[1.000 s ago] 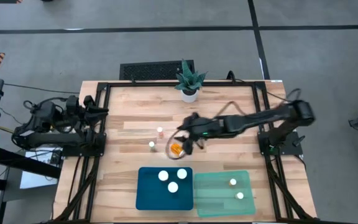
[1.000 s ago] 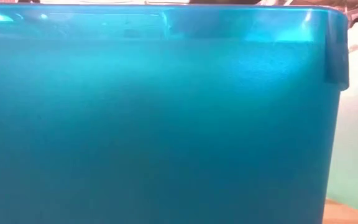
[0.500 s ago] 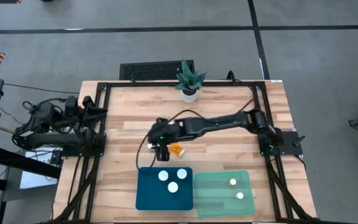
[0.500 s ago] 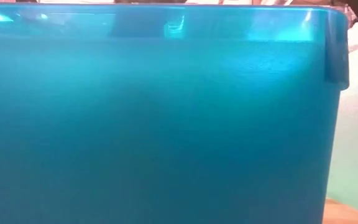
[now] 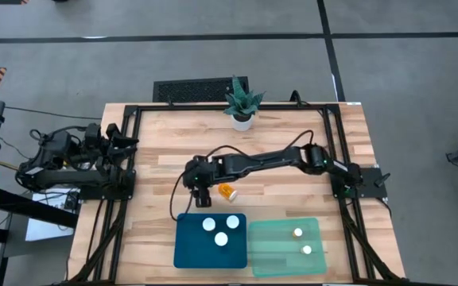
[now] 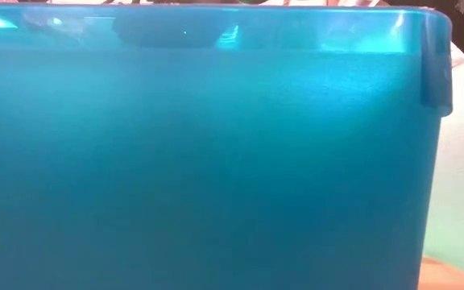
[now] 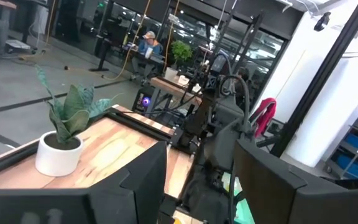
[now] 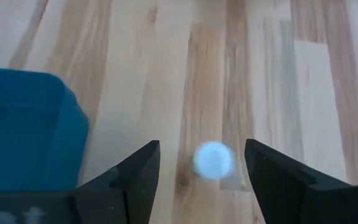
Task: Pick and place medicine bottles into bin by pill shape (circle, oval)
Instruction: Put the small blue pill bottle into the light blue bin
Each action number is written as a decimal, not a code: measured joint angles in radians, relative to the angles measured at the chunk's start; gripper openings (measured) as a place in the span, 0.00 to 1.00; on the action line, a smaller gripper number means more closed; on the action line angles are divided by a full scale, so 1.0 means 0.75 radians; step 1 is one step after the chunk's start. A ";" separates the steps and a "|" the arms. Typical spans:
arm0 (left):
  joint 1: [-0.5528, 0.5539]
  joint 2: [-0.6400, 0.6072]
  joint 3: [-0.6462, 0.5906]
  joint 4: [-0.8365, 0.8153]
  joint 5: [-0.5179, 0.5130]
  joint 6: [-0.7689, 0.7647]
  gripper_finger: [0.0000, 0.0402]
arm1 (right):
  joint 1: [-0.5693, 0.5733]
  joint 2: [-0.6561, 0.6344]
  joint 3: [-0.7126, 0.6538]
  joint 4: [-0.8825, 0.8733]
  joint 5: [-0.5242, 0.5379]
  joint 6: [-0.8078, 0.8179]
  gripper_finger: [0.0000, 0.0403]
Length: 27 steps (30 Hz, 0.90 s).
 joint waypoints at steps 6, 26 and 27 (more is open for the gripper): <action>0.000 0.000 0.000 -0.001 0.000 0.000 0.45 | -0.025 -0.003 0.000 0.020 0.000 -0.008 0.61; 0.000 0.000 0.000 -0.043 -0.012 -0.001 0.45 | -0.052 0.035 -0.079 0.179 -0.035 0.010 0.61; 0.000 0.000 0.000 -0.044 -0.011 -0.001 0.45 | -0.052 0.045 -0.083 0.164 -0.037 0.014 0.61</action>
